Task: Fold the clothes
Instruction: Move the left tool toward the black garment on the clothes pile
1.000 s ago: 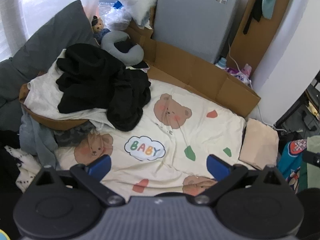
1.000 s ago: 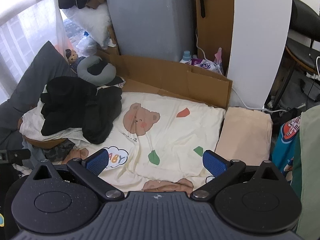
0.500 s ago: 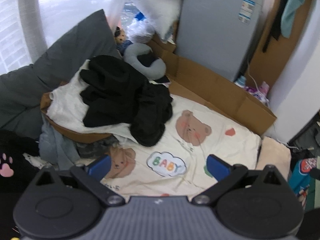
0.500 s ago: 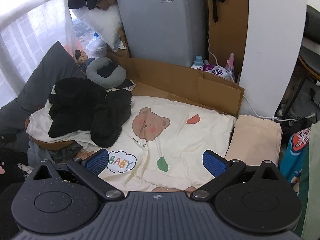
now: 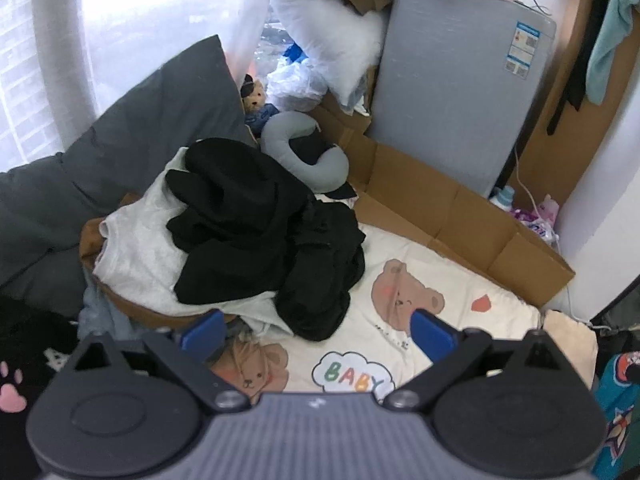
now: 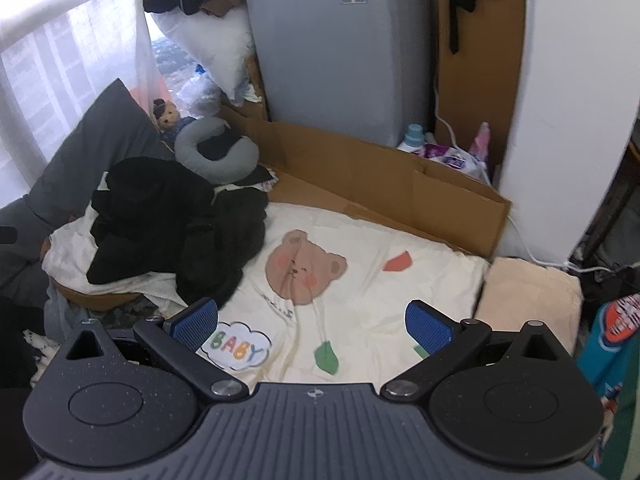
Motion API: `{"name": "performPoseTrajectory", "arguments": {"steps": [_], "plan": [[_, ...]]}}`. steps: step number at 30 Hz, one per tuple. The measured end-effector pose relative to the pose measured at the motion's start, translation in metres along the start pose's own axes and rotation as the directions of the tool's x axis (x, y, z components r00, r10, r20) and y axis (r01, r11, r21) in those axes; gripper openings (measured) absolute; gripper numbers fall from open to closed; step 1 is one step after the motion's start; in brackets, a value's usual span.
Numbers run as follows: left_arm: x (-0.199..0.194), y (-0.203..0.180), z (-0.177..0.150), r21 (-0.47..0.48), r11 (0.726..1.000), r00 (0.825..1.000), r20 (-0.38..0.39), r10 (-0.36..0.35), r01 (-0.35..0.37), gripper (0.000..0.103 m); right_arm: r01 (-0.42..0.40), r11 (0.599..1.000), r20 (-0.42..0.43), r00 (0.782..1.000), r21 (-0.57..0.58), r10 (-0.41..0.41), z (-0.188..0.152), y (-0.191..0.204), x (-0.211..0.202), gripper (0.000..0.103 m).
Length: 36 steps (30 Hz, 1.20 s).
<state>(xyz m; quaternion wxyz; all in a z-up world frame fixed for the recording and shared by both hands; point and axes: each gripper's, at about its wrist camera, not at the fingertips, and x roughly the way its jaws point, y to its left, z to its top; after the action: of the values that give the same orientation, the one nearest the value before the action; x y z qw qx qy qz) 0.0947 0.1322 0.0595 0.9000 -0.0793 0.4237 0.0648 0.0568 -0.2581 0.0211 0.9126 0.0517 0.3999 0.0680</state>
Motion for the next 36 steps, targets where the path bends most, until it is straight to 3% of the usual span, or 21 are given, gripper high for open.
{"name": "performPoseTrajectory", "arguments": {"steps": [20,31,36], "plan": [[0.098,-0.014,0.025,0.001,0.997,0.997,-0.001,-0.08,0.08,0.088,-0.084,0.996,-0.055,0.995,-0.027,0.082,0.045,-0.01,0.1,0.103],[0.17,-0.02,0.023,0.026,0.996,0.996,-0.009,-0.084,0.085,0.089,-0.167,0.985,-0.078,0.984,-0.05,0.163,0.045,-0.02,0.164,0.103],[0.207,-0.024,0.013,0.033,0.997,0.998,-0.017,-0.068,0.069,0.098,-0.197,0.978,-0.08,0.978,-0.063,0.192,0.033,-0.026,0.194,0.103]]}}
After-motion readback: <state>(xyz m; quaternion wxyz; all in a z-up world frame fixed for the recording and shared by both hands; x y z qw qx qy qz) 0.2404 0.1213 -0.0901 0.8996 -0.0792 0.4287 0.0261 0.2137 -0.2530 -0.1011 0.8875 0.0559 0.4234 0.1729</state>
